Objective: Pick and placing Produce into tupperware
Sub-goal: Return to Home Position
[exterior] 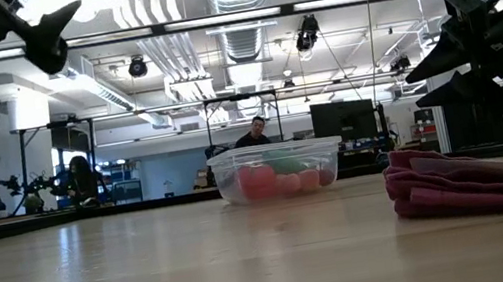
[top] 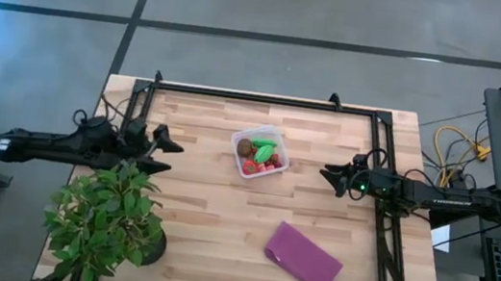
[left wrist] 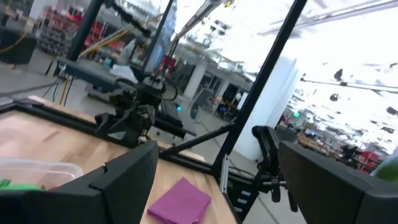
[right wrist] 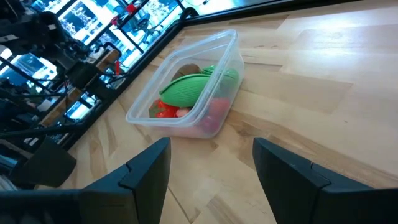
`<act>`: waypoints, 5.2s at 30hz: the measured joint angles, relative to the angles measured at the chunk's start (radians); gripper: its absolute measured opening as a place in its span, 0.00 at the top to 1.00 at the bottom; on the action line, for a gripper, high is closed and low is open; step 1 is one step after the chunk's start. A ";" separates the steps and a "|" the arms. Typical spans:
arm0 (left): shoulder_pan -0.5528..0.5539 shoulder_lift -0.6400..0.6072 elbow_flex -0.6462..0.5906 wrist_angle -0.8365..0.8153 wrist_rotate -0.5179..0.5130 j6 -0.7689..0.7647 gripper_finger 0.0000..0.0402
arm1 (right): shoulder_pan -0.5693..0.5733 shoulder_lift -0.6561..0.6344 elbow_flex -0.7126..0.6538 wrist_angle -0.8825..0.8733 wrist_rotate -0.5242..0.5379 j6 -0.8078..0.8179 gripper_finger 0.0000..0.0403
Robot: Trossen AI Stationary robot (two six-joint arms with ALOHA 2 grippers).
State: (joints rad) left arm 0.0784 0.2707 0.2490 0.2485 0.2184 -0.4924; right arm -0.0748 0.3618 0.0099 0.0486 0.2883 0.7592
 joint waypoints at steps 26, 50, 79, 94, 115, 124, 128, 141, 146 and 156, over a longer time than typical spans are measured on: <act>0.000 -0.184 -0.240 -0.172 0.032 -0.157 0.21 | 0.000 0.000 0.000 0.000 0.000 0.000 0.46; 0.000 -0.100 -0.241 -0.167 0.031 -0.156 0.21 | 0.000 0.000 0.000 0.000 0.000 0.000 0.46; 0.000 -0.097 -0.242 -0.167 0.031 -0.155 0.21 | 0.000 0.000 0.000 0.000 0.000 0.000 0.46; 0.000 -0.097 -0.243 -0.167 0.031 -0.155 0.21 | 0.000 0.000 0.000 0.000 0.000 0.000 0.46; 0.000 -0.097 -0.243 -0.168 0.031 -0.155 0.21 | 0.000 0.000 0.000 0.000 0.000 0.000 0.46; 0.000 -0.097 -0.243 -0.168 0.031 -0.155 0.21 | 0.000 0.000 0.000 0.000 0.000 0.000 0.46; 0.000 -0.096 -0.243 -0.167 0.031 -0.155 0.21 | 0.000 0.000 0.000 0.000 0.000 0.000 0.46; 0.000 -0.096 -0.243 -0.167 0.031 -0.155 0.21 | 0.000 0.000 0.000 0.000 0.000 0.000 0.46; 0.000 -0.096 -0.243 -0.167 0.031 -0.155 0.21 | 0.000 0.000 0.000 0.000 0.000 0.000 0.46; 0.000 -0.096 -0.243 -0.168 0.031 -0.155 0.21 | 0.000 0.000 0.000 0.000 0.000 0.000 0.46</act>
State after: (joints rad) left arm 0.0780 0.1745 0.0063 0.0807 0.2493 -0.6475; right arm -0.0750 0.3614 0.0101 0.0489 0.2886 0.7593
